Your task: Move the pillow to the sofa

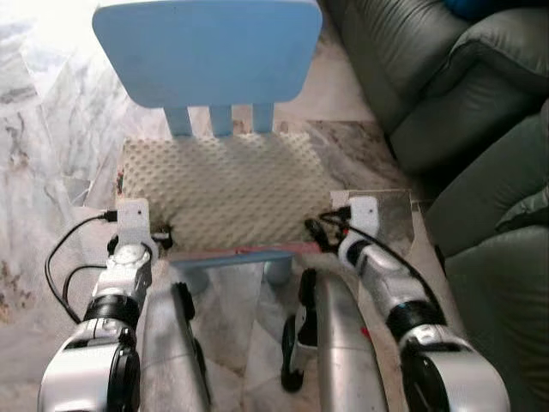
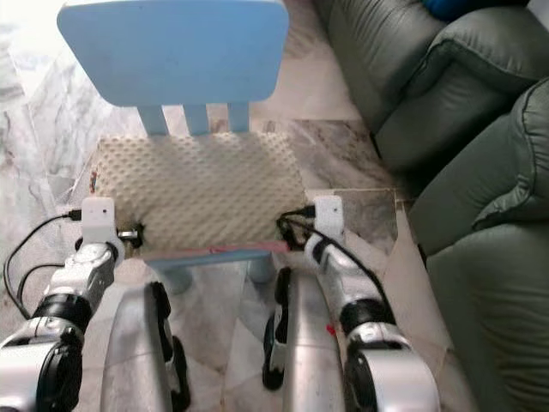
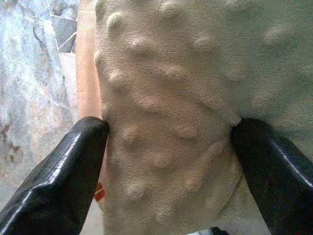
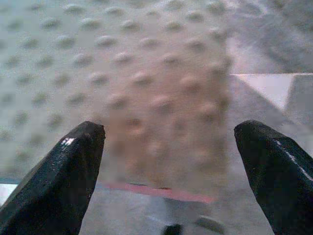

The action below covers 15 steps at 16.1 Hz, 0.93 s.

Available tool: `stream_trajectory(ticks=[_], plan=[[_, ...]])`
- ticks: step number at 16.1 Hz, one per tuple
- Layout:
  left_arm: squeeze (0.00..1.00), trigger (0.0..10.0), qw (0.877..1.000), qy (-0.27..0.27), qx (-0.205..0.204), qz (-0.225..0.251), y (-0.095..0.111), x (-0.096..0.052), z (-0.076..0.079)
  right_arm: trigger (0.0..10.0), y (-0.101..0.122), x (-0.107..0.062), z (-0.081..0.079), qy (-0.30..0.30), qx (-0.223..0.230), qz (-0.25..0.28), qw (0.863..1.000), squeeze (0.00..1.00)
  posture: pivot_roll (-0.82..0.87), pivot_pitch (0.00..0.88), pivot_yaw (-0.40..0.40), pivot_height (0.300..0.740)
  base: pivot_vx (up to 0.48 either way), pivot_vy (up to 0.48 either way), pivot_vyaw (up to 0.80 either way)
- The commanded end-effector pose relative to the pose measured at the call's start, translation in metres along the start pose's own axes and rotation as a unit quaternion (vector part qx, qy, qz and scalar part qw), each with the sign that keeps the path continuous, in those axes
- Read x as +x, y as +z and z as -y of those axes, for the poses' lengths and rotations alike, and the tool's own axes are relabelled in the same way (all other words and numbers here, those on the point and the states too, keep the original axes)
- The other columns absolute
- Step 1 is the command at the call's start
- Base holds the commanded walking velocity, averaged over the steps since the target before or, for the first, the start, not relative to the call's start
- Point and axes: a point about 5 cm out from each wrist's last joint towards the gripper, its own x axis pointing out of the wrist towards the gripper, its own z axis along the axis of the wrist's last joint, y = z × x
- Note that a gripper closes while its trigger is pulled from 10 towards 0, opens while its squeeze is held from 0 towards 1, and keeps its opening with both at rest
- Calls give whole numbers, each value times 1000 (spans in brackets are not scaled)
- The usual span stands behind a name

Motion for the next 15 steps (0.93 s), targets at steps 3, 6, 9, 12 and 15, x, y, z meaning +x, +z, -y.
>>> stream_trajectory(ticks=[3, 6, 9, 12, 15], plan=[[0, 10000, 999, -18, -26, -9, -9, 0, 8, 10000, -13, 1, -4, 4, 27, -9, 1000, 0, 15, 332, -102, 566, 0, 0, 0], [0, 10000, 1000, -22, -20, -1, -10, 0, 12, 10000, -11, 5, -8, -7, -10, -11, 1000, 0, 66, 352, -112, 566, 0, 0, 0], [0, 10000, 999, -28, -16, 13, -7, 0, 13, 10000, -3, 8, -10, -14, -48, -2, 999, 0, 81, 365, -111, 566, 0, 0, 0], [0, 10000, 999, -27, -16, 20, -10, -1, 8, 10000, 6, 9, -8, -31, -65, 23, 997, 0, 105, 388, -108, 566, 0, 0, 0], [0, 10000, 999, -21, -19, 25, -11, -2, 0, 10000, -1, 9, -9, -47, -73, 13, 996, 0, 134, 409, -99, 566, 0, 0, 0]])
